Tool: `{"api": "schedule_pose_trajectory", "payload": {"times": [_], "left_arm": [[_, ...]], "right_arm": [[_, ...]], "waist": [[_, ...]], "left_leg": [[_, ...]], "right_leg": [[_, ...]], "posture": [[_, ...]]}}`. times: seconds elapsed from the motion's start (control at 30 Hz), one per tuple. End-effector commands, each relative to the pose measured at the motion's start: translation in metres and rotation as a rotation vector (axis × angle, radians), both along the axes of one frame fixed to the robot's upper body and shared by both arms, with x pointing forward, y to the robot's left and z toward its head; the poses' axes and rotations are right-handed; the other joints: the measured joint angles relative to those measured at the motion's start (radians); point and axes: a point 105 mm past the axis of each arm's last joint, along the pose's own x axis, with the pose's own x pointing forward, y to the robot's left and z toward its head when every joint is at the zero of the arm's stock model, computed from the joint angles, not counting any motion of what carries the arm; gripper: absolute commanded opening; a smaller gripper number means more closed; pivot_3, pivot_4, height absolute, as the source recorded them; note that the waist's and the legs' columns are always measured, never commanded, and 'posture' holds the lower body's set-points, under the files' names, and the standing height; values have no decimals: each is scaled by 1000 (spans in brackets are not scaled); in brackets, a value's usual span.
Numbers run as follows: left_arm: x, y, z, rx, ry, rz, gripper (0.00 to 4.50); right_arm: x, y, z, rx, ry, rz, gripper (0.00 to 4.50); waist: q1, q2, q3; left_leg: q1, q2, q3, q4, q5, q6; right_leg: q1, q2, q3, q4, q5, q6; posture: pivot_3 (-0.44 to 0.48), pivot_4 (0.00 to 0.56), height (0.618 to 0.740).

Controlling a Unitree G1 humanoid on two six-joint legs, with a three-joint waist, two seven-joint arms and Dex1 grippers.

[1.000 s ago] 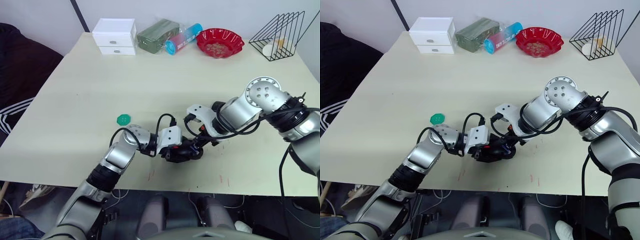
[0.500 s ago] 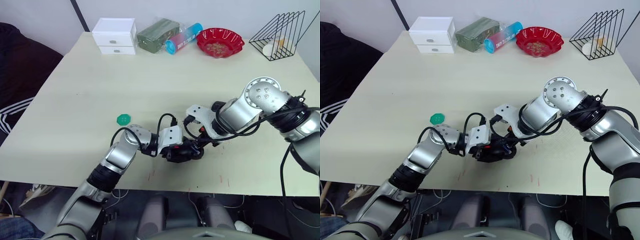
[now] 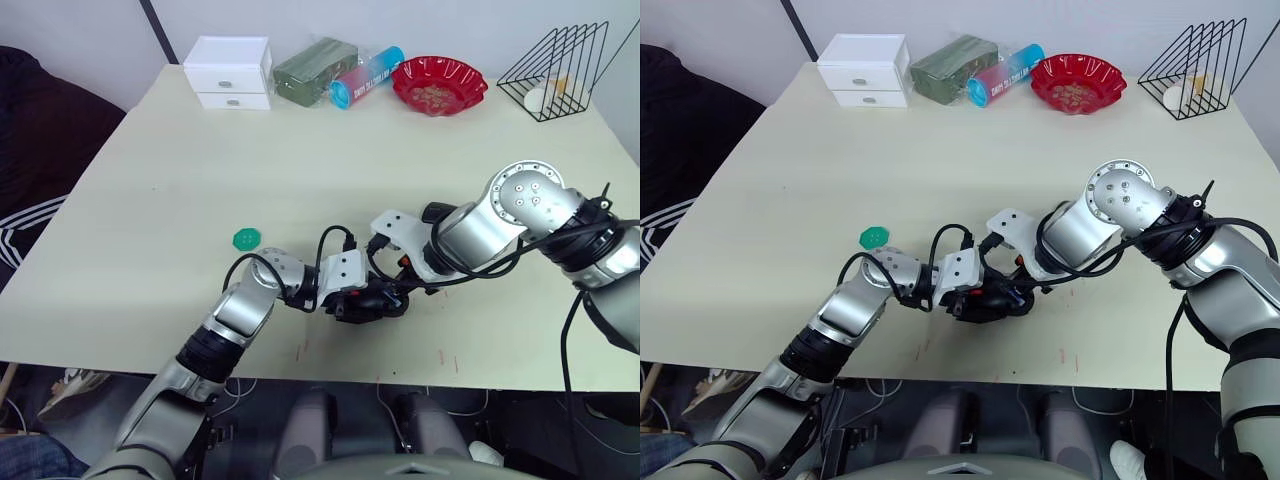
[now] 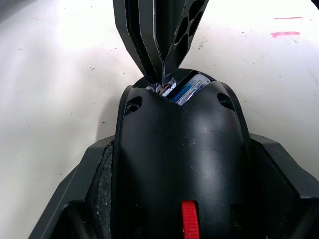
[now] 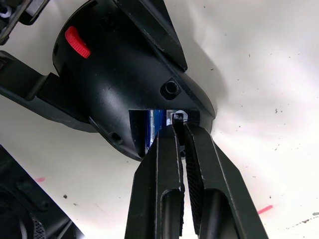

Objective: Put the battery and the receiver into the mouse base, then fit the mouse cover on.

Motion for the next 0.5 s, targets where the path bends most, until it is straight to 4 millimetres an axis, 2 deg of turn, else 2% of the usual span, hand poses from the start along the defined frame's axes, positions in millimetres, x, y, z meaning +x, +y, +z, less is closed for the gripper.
{"api": "schedule_pose_trajectory", "payload": {"times": [0.03, 0.5], "left_arm": [[-7, -3, -9, 28, 23, -30, 3044], [-6, -1, -7, 29, 19, -15, 3044]], "right_arm": [[3, -8, -3, -5, 12, -39, 0], [3, -5, -12, 17, -2, -77, 0]], "waist": [[0, 0, 0], [-3, 0, 0]], "left_leg": [[0, 0, 0, 0, 0, 0], [1, 0, 0, 0, 0, 0]], "right_leg": [[0, 0, 0, 0, 0, 0], [1, 0, 0, 1, 0, 0]], "posture": [[0, 150, 740], [0, 150, 740]]}}
